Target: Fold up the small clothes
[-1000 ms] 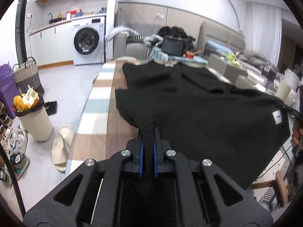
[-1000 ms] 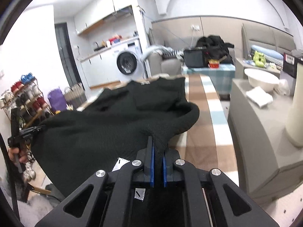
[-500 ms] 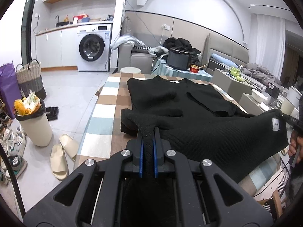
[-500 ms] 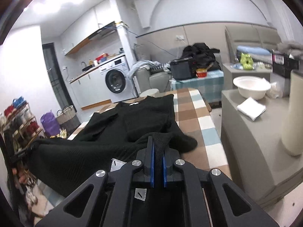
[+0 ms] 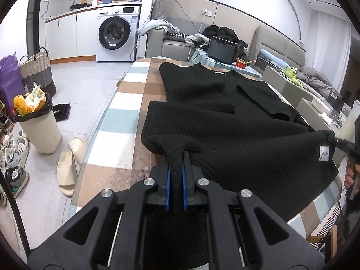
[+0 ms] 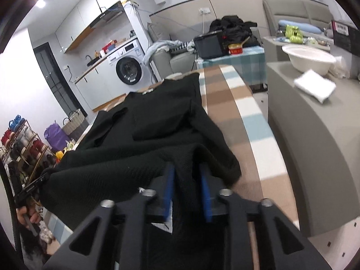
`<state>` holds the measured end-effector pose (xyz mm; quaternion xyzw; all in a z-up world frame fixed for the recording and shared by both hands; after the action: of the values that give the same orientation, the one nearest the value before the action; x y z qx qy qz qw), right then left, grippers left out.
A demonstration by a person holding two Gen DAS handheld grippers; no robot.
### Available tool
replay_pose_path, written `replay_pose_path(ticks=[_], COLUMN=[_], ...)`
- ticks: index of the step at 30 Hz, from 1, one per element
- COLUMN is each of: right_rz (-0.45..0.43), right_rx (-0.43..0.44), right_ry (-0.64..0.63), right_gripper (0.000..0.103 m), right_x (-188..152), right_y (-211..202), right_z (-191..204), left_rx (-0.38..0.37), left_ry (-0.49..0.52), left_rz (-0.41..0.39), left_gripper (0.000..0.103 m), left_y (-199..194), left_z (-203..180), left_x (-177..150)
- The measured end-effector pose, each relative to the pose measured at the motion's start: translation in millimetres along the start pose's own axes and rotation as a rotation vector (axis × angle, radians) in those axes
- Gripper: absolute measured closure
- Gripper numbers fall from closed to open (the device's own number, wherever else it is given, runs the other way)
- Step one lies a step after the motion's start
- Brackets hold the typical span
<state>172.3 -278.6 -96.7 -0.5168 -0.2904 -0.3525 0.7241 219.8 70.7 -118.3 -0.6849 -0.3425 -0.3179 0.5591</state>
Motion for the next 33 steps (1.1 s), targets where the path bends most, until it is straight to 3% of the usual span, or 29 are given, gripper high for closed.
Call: replay_pose_path(ticks=[2, 7, 12, 13, 14, 15, 20, 24, 28, 33], right_rz=[0.024, 0.06, 0.06, 0.059, 0.046, 0.046, -0.11, -0.2, -0.209, -0.095], right_rx=[0.0, 0.007, 0.02, 0.017, 0.045, 0.045, 0.085, 0.06, -0.007, -0.088], right_ry=[-0.016, -0.084, -0.1, -0.102, -0.113, -0.113, -0.159, -0.144, -0.101, -0.014], right_gripper=[0.058, 0.058, 0.058, 0.063, 0.084, 0.094, 0.096, 0.096, 0.096, 0.096], right_x=[-10.0, -33.8, -29.3, -27.1, -23.2, -23.2, 1.2, 36.0, 69.6, 88.1], right_y=[-0.7, -0.2, 11.1, 13.5, 11.7, 11.7, -32.8, -53.2, -29.4, 46.3], right_z=[-1.6, 2.4, 7.4, 7.9, 14.3, 14.3, 37.1, 44.6, 37.5, 17.1], left_rx=[-0.001, -0.002, -0.006, -0.007, -0.009, -0.011, -0.015, -0.024, -0.022, -0.003], left_ry=[0.002, 0.01, 0.005, 0.005, 0.005, 0.004, 0.014, 0.012, -0.019, -0.033], left_rz=[0.0, -0.004, -0.006, -0.006, -0.007, -0.009, -0.045, -0.088, -0.095, -0.024], left_gripper=[0.098, 0.098, 0.098, 0.098, 0.098, 0.098, 0.098, 0.098, 0.098, 0.098], left_y=[-0.5, -4.1, -6.8, -7.2, -9.5, -11.0, -28.1, -32.5, -2.6, 63.7], left_z=[0.0, -0.5, -1.4, -1.7, -2.0, -2.5, -9.8, -13.6, -7.6, 0.2], left_x=[-2.1, -4.2, -5.5, -5.6, -5.8, -5.4, 10.1, 41.4, 80.4, 102.7])
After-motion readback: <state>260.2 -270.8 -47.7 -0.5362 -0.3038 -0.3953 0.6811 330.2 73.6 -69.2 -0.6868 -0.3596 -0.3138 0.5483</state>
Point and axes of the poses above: each gripper's, at about its wrist camera, not at the fingertips, and y roughly the way its jaws point, z to its left, x to its top, the point moved 9 cm from there along y, roughly the way its jaws point, and after that the axes turned 6 degrees about -z, right-handed, at the moved point
